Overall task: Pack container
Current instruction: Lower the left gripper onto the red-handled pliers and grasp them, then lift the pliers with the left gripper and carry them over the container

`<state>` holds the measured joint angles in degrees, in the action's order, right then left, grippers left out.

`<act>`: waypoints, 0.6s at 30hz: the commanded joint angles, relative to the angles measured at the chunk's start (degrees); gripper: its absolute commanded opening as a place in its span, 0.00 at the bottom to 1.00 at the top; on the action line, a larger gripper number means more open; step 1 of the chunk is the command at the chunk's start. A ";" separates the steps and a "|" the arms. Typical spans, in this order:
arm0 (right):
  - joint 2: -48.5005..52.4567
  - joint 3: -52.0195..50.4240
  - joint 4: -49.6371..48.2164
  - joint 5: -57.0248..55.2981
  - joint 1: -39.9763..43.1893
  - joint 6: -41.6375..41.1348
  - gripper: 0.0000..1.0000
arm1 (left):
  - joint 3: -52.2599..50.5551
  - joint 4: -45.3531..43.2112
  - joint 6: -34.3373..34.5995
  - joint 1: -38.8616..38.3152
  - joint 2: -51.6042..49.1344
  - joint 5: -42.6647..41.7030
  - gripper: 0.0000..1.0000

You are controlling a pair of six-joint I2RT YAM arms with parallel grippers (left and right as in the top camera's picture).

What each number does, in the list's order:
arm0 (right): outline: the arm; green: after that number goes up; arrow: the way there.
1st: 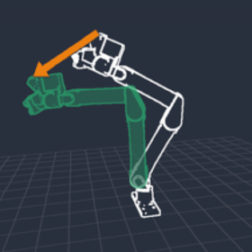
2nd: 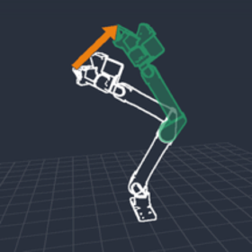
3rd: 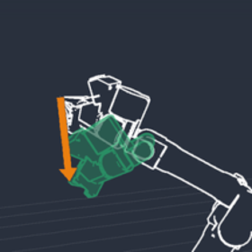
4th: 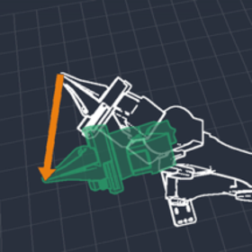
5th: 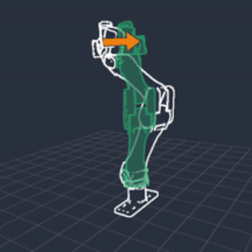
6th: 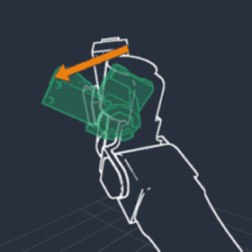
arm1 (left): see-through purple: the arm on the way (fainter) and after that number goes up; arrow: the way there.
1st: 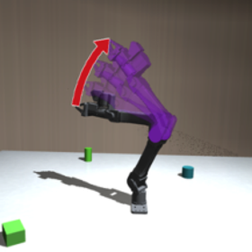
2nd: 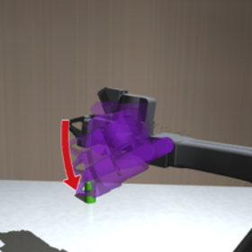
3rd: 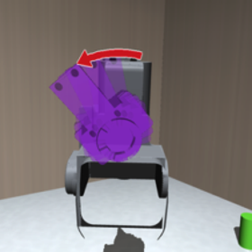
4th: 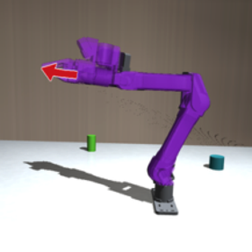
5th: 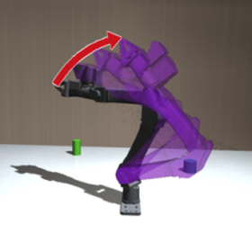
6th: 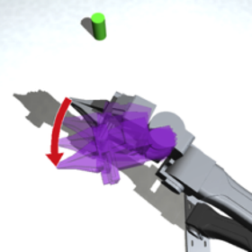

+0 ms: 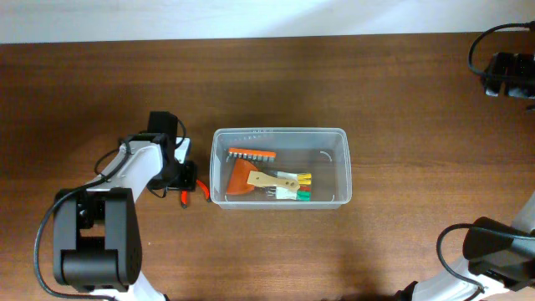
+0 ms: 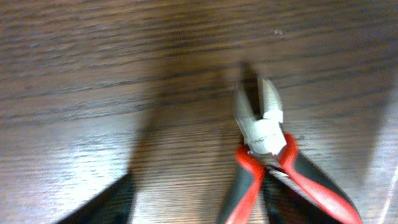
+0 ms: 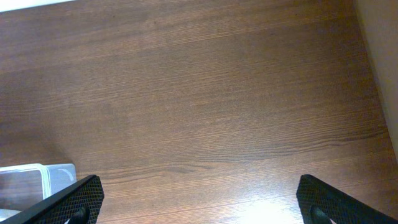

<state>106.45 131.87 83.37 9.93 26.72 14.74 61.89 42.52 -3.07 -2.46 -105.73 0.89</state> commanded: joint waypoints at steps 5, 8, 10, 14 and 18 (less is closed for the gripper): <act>0.11 -0.09 0.02 1.09 0.31 -0.66 0.99 | -0.94 -0.09 -0.63 -1.31 -3.13 0.39 0.27; 0.11 -0.09 0.02 1.09 0.31 -0.68 0.99 | -0.94 -0.07 -0.66 -1.29 -3.13 0.42 0.18; 0.11 -0.09 0.04 1.09 0.31 -0.66 0.99 | -0.94 -0.07 -0.63 -1.29 -3.13 0.42 0.15; 0.11 -0.09 0.02 1.09 0.31 -0.66 0.99 | -0.94 -0.07 -0.66 -1.29 -3.13 0.44 0.11; 0.09 -0.09 0.02 1.09 0.31 -0.68 0.99 | -0.72 0.13 -0.63 -1.29 -3.10 1.09 0.02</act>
<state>106.45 131.87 83.37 10.24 26.72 14.74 62.00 42.57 -3.44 -3.70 -105.78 1.08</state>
